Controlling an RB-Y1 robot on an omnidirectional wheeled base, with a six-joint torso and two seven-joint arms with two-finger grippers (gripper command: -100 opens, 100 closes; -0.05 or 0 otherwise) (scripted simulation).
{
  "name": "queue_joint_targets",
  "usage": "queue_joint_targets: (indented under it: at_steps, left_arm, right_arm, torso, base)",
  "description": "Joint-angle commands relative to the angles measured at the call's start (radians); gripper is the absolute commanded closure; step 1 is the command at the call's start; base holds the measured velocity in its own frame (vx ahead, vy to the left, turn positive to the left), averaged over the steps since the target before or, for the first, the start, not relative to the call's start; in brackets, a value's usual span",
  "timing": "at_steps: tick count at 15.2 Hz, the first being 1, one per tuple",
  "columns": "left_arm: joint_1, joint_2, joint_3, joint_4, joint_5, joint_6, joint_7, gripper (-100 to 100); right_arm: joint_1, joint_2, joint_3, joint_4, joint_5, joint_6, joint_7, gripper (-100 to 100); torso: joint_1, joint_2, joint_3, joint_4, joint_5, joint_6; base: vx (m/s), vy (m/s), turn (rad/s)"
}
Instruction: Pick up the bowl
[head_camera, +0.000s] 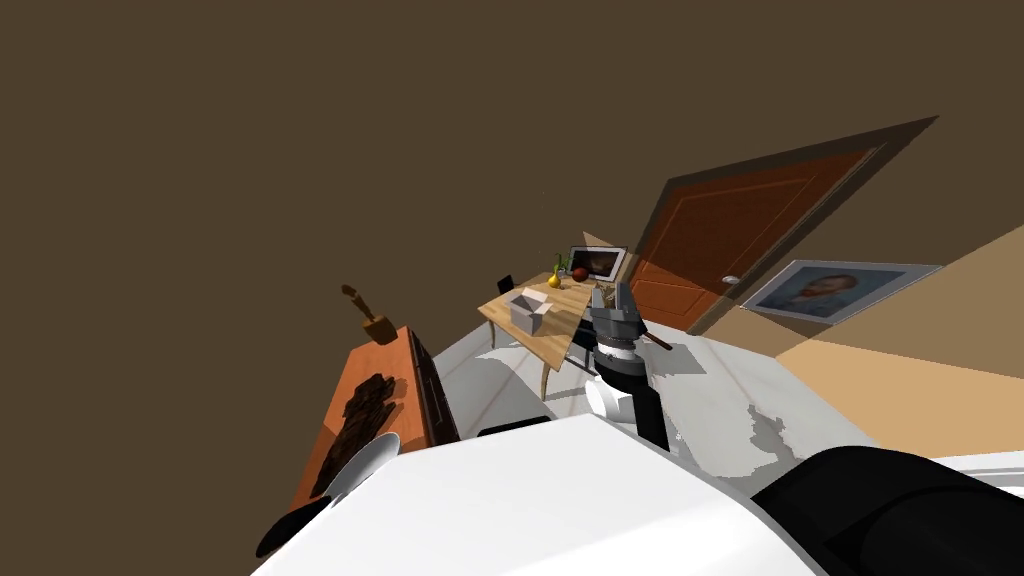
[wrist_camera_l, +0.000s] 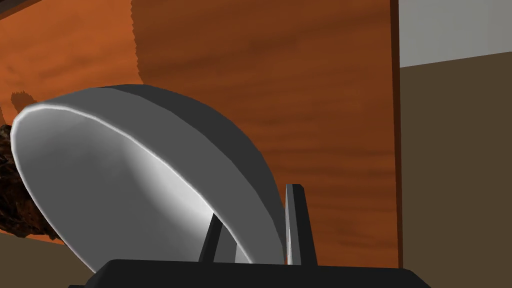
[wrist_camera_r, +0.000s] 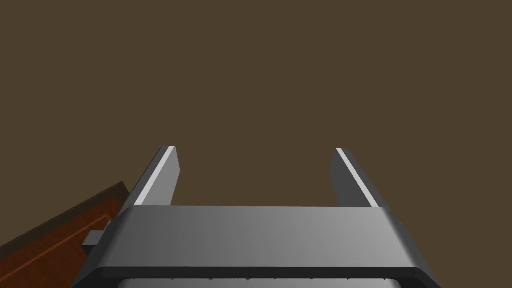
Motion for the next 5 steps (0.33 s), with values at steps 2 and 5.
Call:
queue_joint_targets:
  at_steps: [2, 5]
  left_arm:
    - [0.013, 0.015, -0.024, -0.023, -0.005, 0.008, 0.059, 100]
    - [0.019, 0.019, -0.031, -0.03, -0.007, 0.014, 0.074, 100]
  right_arm:
    - [0.0, 0.0, 0.0, 0.0, 0.0, 0.0, 0.0, 0]
    - [0.0, 0.0, 0.0, 0.0, 0.0, 0.0, 0.0, 0]
  torso:
    - [0.0, 0.001, 0.001, 0.001, 0.0, 0.001]
    - [-0.001, 0.002, 0.002, 0.002, -0.001, 0.001]
  base:
    - [-0.069, 0.002, -0.135]
    - [-0.046, 0.002, -0.086]
